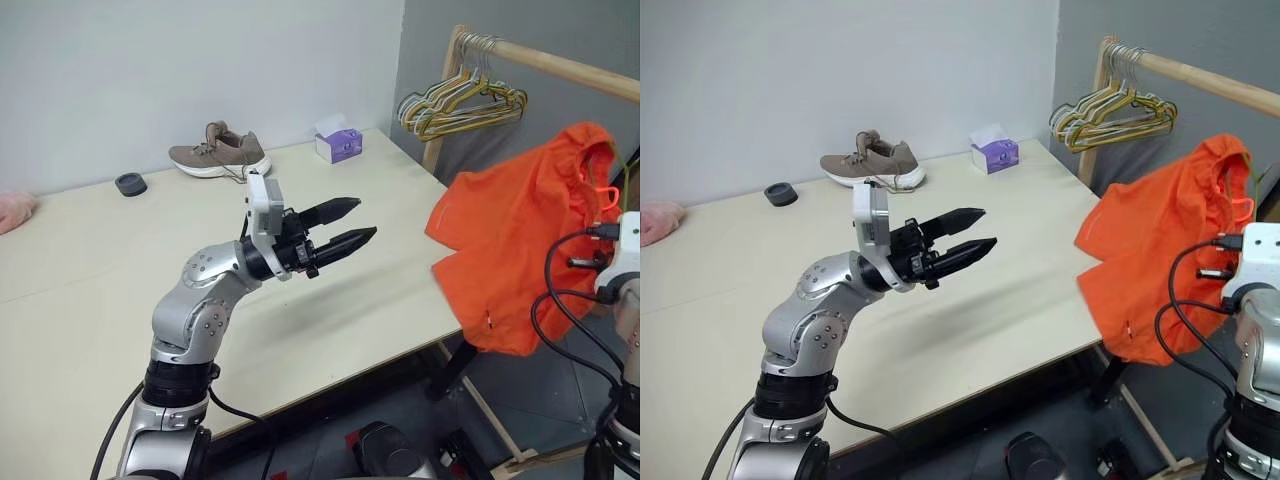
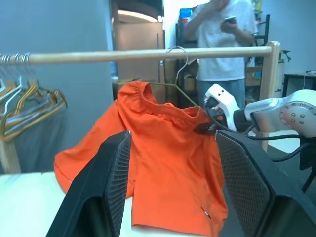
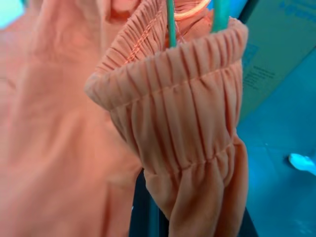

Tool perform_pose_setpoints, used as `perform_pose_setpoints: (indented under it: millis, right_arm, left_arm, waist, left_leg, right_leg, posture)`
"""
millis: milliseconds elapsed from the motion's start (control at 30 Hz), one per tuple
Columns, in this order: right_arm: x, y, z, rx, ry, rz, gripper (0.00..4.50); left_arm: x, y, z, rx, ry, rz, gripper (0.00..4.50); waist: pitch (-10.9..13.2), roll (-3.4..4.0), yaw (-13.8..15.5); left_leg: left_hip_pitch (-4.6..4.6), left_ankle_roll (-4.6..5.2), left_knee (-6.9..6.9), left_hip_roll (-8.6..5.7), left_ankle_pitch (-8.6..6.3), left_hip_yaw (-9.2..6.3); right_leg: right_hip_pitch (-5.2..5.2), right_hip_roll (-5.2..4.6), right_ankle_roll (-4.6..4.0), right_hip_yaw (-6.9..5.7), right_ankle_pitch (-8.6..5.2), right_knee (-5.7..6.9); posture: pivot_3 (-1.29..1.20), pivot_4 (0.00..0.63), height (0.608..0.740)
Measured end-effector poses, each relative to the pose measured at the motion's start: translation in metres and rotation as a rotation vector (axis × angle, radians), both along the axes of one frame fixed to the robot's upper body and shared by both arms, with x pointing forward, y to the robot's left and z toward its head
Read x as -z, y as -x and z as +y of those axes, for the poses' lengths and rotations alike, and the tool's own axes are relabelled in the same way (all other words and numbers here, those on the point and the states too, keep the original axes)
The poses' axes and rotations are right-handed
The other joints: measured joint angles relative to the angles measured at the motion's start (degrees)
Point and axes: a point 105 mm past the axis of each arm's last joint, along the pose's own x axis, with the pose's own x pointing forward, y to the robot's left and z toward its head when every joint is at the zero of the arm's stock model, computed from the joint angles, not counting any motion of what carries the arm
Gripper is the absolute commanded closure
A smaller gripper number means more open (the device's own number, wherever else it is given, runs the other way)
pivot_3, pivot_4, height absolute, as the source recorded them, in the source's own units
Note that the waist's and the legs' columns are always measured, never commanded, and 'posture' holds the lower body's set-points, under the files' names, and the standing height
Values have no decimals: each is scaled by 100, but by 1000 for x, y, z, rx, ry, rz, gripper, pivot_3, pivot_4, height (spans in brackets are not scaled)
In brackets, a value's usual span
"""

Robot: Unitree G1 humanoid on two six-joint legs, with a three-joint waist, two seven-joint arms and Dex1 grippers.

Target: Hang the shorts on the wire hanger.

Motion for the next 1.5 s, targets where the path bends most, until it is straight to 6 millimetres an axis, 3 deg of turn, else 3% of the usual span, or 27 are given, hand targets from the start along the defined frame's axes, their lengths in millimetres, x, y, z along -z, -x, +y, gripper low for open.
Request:
perform_pose_setpoints:
  millis: [167,433,767,1067,1500]
  right_arm:
    - [-20,-11,-1,55,-20,-78,4500]
    - [-18,-19,-12,169,-196,-48,4500]
    - [-12,-23,-12,192,-345,45,4500]
    - [-12,-24,-15,204,-374,48,4500]
    - [-25,-42,-28,208,-425,55,4500]
  left_arm:
    - [7,4,-8,21,-20,0,1630]
    - [7,7,-14,42,-21,-34,1630]
    - [6,10,-20,62,-4,-48,1630]
    - [-12,16,-30,114,28,-79,1630]
    - [-24,19,-38,148,40,-118,1630]
  waist:
    - [1,-1,-21]
    - [1,3,-14]
    - [1,3,-11]
    - [0,3,-16]
    - [5,9,-26]
  left_leg:
    - [1,0,0,0,0,-2]
    - [-1,1,-3,-1,0,-2]
    - [-1,1,-3,-1,0,-5]
    - [-2,1,-3,-1,0,-5]
    - [-3,2,-5,-4,-1,0]
  right_leg:
    - [2,-1,0,-2,0,-2]
    - [0,-1,0,-2,0,-3]
    - [1,0,-2,-6,-1,-4]
    - [2,0,-1,-7,-1,-7]
    - [1,-3,-1,-3,-1,-10]
  posture:
    - [-401,3,740]
    - [-403,6,740]
    - [-398,6,740]
    - [-401,0,740]
    - [-409,0,740]
